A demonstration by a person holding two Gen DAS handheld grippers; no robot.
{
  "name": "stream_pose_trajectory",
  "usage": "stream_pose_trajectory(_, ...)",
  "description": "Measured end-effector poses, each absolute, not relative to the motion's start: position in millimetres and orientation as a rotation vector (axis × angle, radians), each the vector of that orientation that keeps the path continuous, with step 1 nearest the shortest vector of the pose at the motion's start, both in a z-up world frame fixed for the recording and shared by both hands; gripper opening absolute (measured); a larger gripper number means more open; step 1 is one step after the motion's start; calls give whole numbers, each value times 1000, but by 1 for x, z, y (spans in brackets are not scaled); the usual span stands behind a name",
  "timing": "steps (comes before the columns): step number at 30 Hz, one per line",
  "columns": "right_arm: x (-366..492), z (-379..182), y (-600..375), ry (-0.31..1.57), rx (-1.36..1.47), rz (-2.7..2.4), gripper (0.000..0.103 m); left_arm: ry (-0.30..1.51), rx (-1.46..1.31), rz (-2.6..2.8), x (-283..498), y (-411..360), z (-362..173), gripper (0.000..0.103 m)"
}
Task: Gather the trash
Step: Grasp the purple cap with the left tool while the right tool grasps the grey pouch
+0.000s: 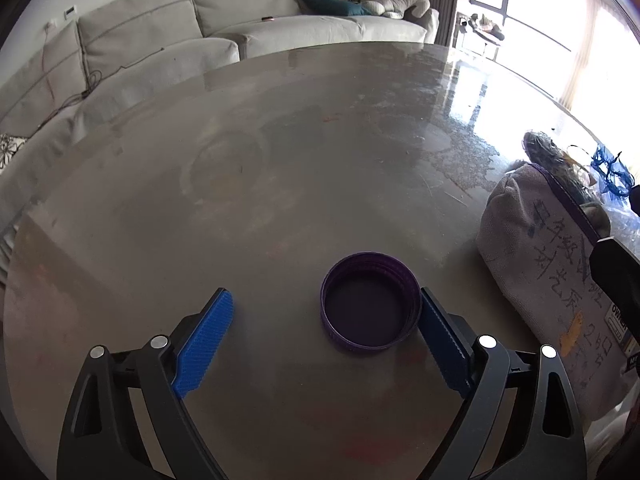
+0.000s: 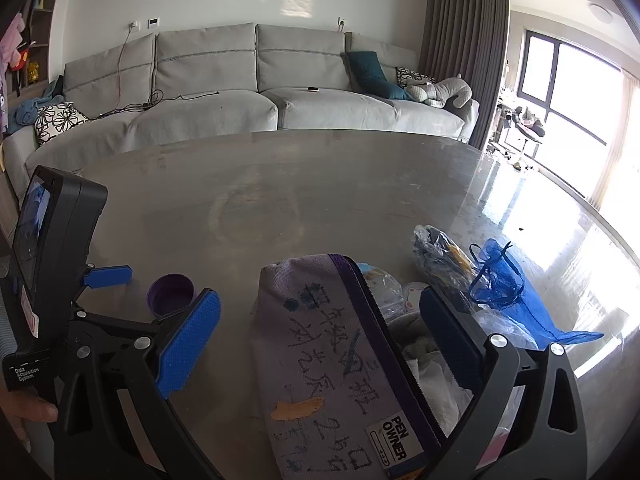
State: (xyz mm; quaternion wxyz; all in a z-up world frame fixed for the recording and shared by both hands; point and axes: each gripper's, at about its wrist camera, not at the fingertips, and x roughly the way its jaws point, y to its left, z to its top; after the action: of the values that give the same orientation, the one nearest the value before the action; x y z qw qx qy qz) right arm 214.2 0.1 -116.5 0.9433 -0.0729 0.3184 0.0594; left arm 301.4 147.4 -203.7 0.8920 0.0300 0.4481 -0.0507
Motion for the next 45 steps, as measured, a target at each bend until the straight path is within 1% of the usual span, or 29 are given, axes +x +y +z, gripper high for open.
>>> stream_pose_trajectory(1, 214, -116, 0, 649, -151, 121, 100, 930, 67, -104, 301, 146, -204, 89)
stream_pose_trajectory(3, 214, -115, 0, 648, -158, 123, 100, 923, 77, -114, 299, 143, -203, 83)
stream_pose_trajectory(4, 212, -115, 0, 646, -160, 123, 100, 917, 83, -125, 298, 142, -202, 74)
stream_pose_trajectory(5, 212, -115, 0, 646, -161, 120, 100, 908, 90, -138, 295, 140, -201, 63)
stream_pose_trajectory(6, 211, -115, 0, 646, -163, 117, 100, 901, 96, -153, 294, 137, -200, 57)
stream_pose_trajectory(7, 210, -115, -1, 647, -165, 114, 100, 897, 102, -161, 295, 135, -199, 48)
stream_pose_trajectory(8, 208, -115, -3, 647, -167, 110, 100, 895, 106, -163, 295, 134, -199, 46)
stream_pose_trajectory(13, 202, -118, -20, 681, -146, 107, 100, 891, 86, -156, 293, 138, -198, 45)
stream_pose_trajectory(17, 191, -120, -40, 708, -101, 105, 100, 865, 90, -156, 286, 139, -186, 45)
stream_pose_trajectory(27, 148, -138, -58, 731, -130, 105, 99, 764, 88, -188, 237, 115, -112, 45)
stream_pose_trajectory(30, 143, -140, -62, 730, -111, 104, 89, 732, 80, -179, 221, 104, -95, 45)
stream_pose_trajectory(33, 139, -138, -72, 733, -38, 103, 89, 710, 40, -195, 207, 100, -80, 45)
stream_pose_trajectory(35, 139, -140, -79, 751, 4, 106, 87, 693, 12, -203, 201, 96, -75, 45)
stream_pose_trajectory(37, 140, -144, -83, 781, 33, 113, 76, 678, 8, -195, 198, 90, -74, 45)
stream_pose_trajectory(38, 141, -146, -84, 794, 41, 109, 74, 676, 6, -187, 197, 88, -75, 45)
stream_pose_trajectory(39, 142, -149, -85, 809, 51, 112, 66, 677, -5, -188, 196, 88, -76, 45)
stream_pose_trajectory(40, 141, -152, -85, 819, 67, 125, 55, 681, -20, -197, 196, 88, -78, 45)
stream_pose_trajectory(42, 137, -153, -84, 800, 78, 126, 46, 687, -26, -195, 194, 88, -82, 45)
stream_pose_trajectory(43, 135, -152, -82, 795, 71, 127, 38, 692, -19, -190, 194, 88, -85, 45)
stream_pose_trajectory(45, 132, -149, -78, 778, 63, 138, 31, 706, -19, -189, 196, 87, -89, 45)
